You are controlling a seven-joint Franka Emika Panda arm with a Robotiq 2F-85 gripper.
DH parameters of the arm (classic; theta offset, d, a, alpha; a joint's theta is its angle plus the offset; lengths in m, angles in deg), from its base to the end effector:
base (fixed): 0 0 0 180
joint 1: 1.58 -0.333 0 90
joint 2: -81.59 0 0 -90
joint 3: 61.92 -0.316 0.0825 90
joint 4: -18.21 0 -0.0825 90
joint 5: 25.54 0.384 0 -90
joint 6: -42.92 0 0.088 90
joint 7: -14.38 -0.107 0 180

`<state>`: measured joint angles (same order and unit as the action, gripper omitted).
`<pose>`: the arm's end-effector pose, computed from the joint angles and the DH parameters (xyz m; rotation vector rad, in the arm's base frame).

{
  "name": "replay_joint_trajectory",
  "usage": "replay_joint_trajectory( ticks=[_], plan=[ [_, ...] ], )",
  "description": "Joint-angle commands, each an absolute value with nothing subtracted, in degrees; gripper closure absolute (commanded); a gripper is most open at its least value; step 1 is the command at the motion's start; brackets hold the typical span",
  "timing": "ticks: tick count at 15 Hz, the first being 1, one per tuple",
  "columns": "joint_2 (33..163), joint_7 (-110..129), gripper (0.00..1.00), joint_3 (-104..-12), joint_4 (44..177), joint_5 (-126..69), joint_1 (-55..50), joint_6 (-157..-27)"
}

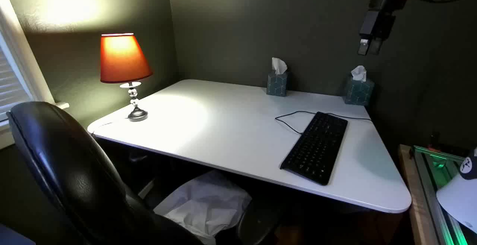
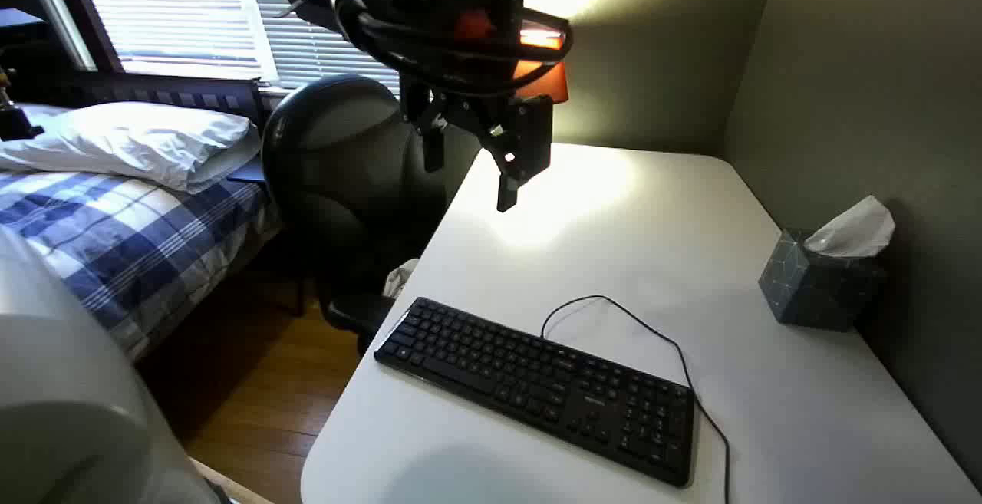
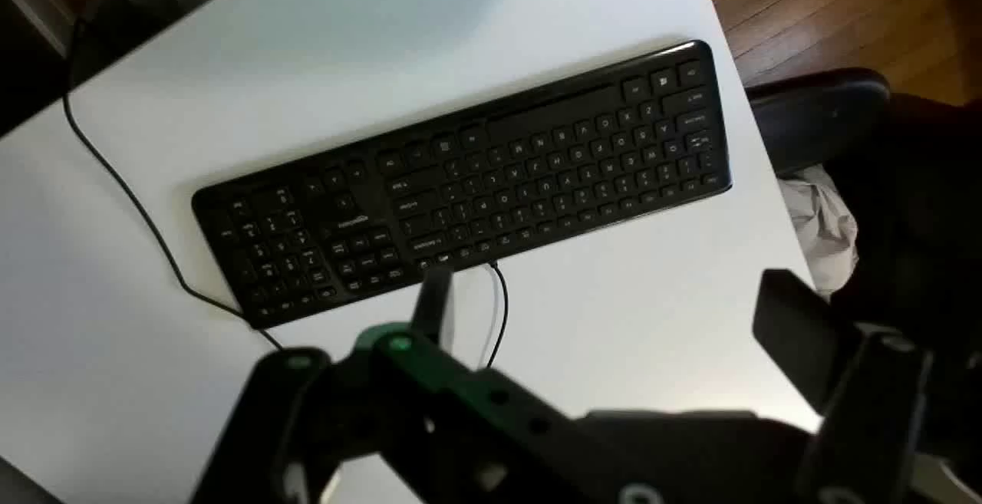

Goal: Press the number nine key on the keyboard

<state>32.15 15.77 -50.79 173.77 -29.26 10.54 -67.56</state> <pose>0.2772 -0.1239 0.4689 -3.0330 0.4565 -0.1264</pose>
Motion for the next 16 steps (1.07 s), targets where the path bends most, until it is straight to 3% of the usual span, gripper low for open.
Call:
replay_joint_trajectory(
  ticks=[1, 8, 16],
  plan=[
    [32.21, 15.92, 0.0, -50.98, 173.66, -29.09, 10.75, -67.45],
    [35.05, 16.01, 0.0, -52.75, 173.59, -30.77, 10.06, -69.19],
    [44.17, 17.54, 0.0, -55.41, 175.65, -36.17, 8.92, -81.0]
  ],
)
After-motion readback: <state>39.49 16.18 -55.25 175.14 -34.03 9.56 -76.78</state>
